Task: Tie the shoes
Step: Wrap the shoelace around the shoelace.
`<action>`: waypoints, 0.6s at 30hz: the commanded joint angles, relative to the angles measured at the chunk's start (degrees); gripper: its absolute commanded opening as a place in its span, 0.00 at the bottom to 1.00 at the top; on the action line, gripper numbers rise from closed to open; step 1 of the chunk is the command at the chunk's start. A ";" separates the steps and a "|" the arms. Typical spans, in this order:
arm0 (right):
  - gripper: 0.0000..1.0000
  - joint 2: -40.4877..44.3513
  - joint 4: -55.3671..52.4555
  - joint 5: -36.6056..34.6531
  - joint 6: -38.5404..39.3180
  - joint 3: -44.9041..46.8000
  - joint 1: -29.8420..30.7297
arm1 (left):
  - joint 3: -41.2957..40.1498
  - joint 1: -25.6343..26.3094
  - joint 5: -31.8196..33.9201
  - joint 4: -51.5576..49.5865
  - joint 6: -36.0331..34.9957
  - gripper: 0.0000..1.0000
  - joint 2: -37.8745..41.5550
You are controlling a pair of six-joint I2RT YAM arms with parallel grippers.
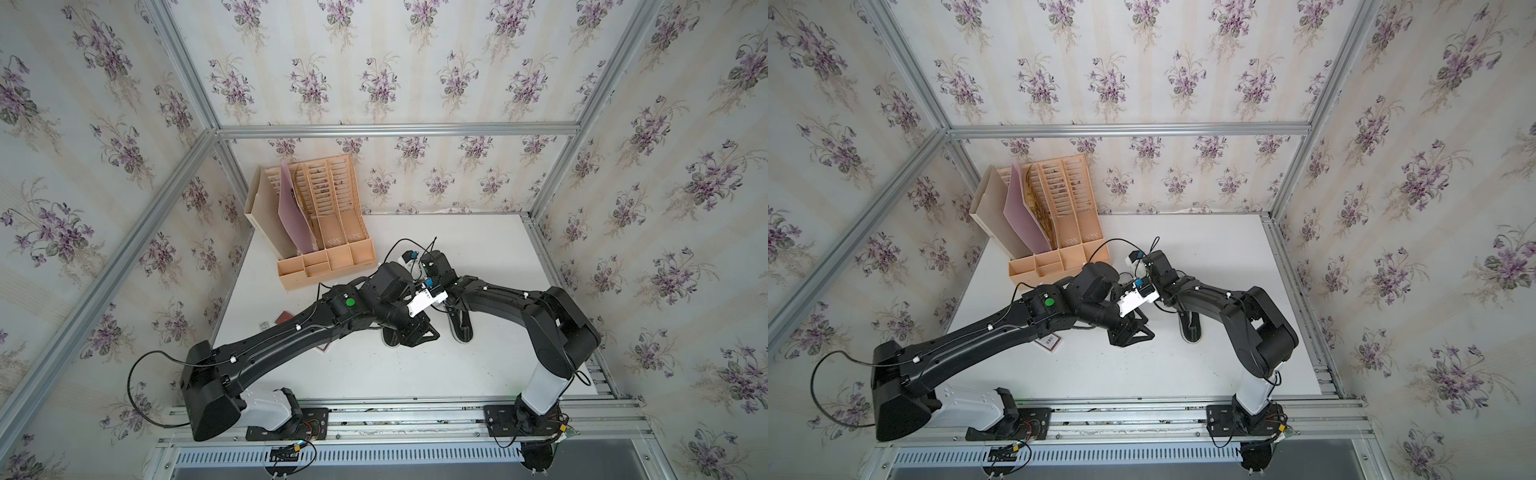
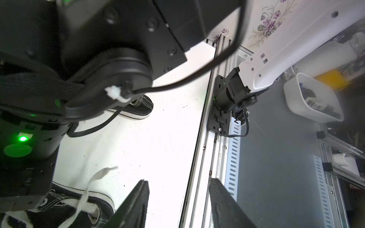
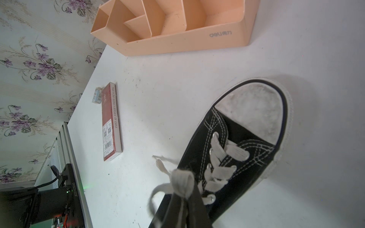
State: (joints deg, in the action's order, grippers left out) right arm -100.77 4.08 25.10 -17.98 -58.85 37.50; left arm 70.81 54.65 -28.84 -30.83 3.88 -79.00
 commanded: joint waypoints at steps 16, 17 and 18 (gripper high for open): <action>0.00 3.33 3.40 0.92 3.19 2.77 0.36 | -7.22 -17.38 -2.83 5.04 10.27 0.54 3.89; 0.00 3.44 3.44 0.91 3.45 2.82 0.46 | -7.27 -19.15 -3.88 5.01 11.16 0.55 3.03; 0.00 3.47 3.44 0.91 3.81 2.86 0.60 | -7.11 -21.01 -5.17 4.80 12.31 0.54 1.75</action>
State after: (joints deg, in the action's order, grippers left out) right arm -97.84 6.09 25.54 -15.92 -56.12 37.89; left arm 63.81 36.56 -29.45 -28.47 11.66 -75.77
